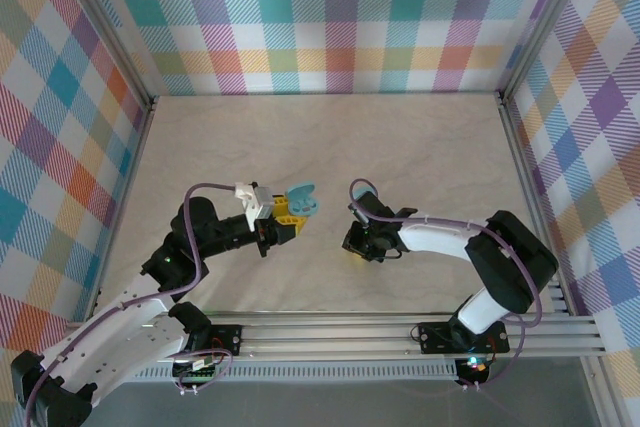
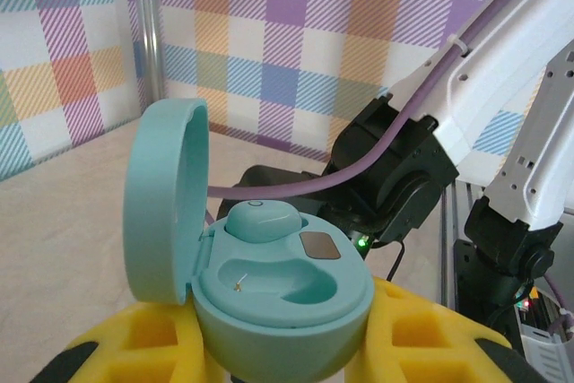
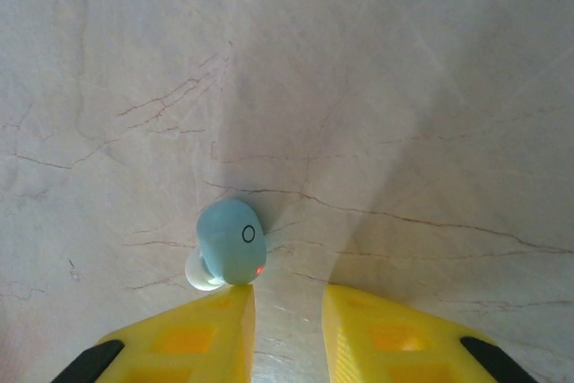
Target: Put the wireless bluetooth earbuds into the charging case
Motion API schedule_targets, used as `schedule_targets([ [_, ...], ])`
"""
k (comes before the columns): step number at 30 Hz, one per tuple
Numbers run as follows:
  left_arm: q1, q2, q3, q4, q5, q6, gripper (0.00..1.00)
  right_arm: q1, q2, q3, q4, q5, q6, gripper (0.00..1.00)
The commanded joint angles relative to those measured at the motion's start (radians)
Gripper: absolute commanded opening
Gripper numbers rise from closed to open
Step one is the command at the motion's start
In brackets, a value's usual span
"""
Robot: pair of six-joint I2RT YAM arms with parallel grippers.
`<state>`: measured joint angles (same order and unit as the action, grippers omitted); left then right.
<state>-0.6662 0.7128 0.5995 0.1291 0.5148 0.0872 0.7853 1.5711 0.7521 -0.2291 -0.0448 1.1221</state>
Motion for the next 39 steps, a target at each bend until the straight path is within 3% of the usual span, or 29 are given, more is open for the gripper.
schedule_targets([
  [1, -0.013, -0.017, 0.027, -0.023, 0.015, 0.029, 0.00, 0.003, 0.036, 0.039, 0.029, 0.022, -0.006, 0.28],
  [16, -0.014, -0.049, 0.028, -0.057, 0.012, 0.031, 0.00, 0.001, 0.088, 0.091, 0.008, 0.013, -0.038, 0.26],
  [28, -0.015, -0.069, 0.022, -0.074, 0.001, 0.032, 0.00, 0.003, 0.014, 0.139, -0.097, 0.073, -0.116, 0.26],
  [39, -0.015, -0.072, 0.029, -0.088, 0.002, 0.034, 0.00, 0.005, 0.057, 0.133, -0.060, 0.033, -0.072, 0.26],
])
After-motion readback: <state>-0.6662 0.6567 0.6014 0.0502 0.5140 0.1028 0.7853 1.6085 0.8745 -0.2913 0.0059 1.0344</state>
